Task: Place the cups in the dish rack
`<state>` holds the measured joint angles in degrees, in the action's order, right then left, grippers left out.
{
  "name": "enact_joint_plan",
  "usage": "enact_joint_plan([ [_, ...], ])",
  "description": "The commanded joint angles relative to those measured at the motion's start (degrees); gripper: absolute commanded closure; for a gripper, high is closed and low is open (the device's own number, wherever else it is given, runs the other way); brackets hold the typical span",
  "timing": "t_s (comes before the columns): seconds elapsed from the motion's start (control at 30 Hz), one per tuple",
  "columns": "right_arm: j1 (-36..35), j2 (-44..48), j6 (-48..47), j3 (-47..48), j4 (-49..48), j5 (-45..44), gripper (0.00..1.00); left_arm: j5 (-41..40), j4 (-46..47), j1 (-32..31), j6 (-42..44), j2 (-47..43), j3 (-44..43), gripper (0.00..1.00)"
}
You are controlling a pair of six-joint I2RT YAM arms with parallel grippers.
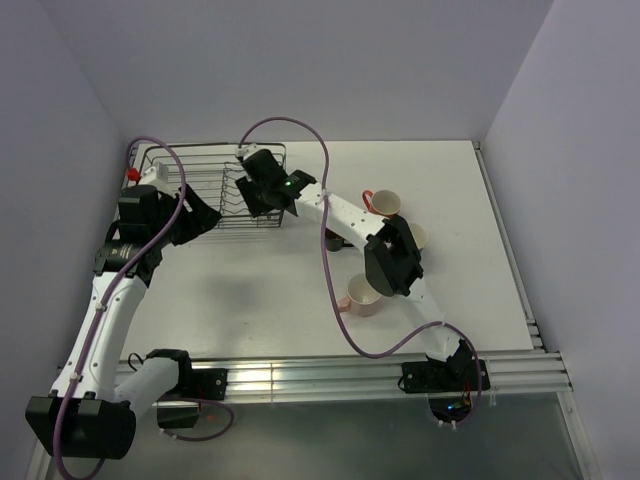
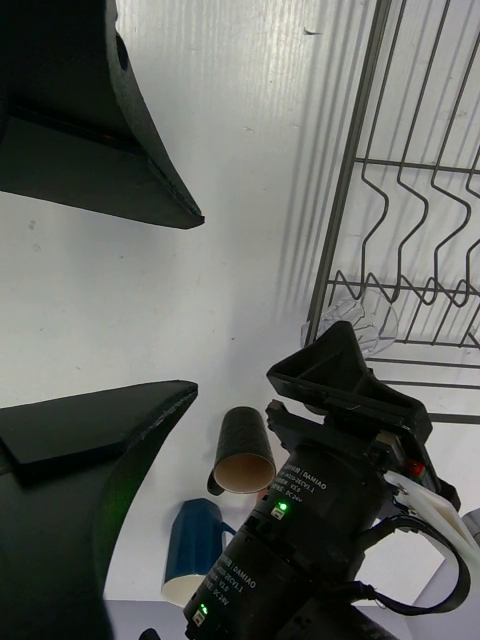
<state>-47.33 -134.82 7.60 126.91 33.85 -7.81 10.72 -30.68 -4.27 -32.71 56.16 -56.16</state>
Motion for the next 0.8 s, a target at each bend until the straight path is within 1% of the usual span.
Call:
enact_joint_plan([
  [0.0, -0.74, 5.27, -1.18, -1.05, -6.24, -0.27, 0.41, 0.79, 2.38, -0.12, 1.16, -0.18, 0.35, 0.31],
  [0.17, -0.92, 5.71, -2.05, -0.88, -8.88, 1.66, 0.41, 0.09, 2.11, -0.12, 1.51, -0.53, 0.35, 0.31],
  [0.3, -1.44, 6.06, -3.29, -1.05, -10.64, 5.0, 0.41, -0.26, 1.85, -0.12, 1.68, -0.79, 0.26, 0.31],
  [0.57, -4.0, 2.64, -6.98, 2.28, -10.03, 6.93, 0.42, -0.09, 1.76, -0.12, 1.51, -1.23, -0.26, 0.31],
  [0.77, -4.52, 0.26, -9.88, 3.43, -10.38, 7.55, 0.46, 0.18, 1.5, -0.12, 1.59, -1.58, -0.7, 0.31],
])
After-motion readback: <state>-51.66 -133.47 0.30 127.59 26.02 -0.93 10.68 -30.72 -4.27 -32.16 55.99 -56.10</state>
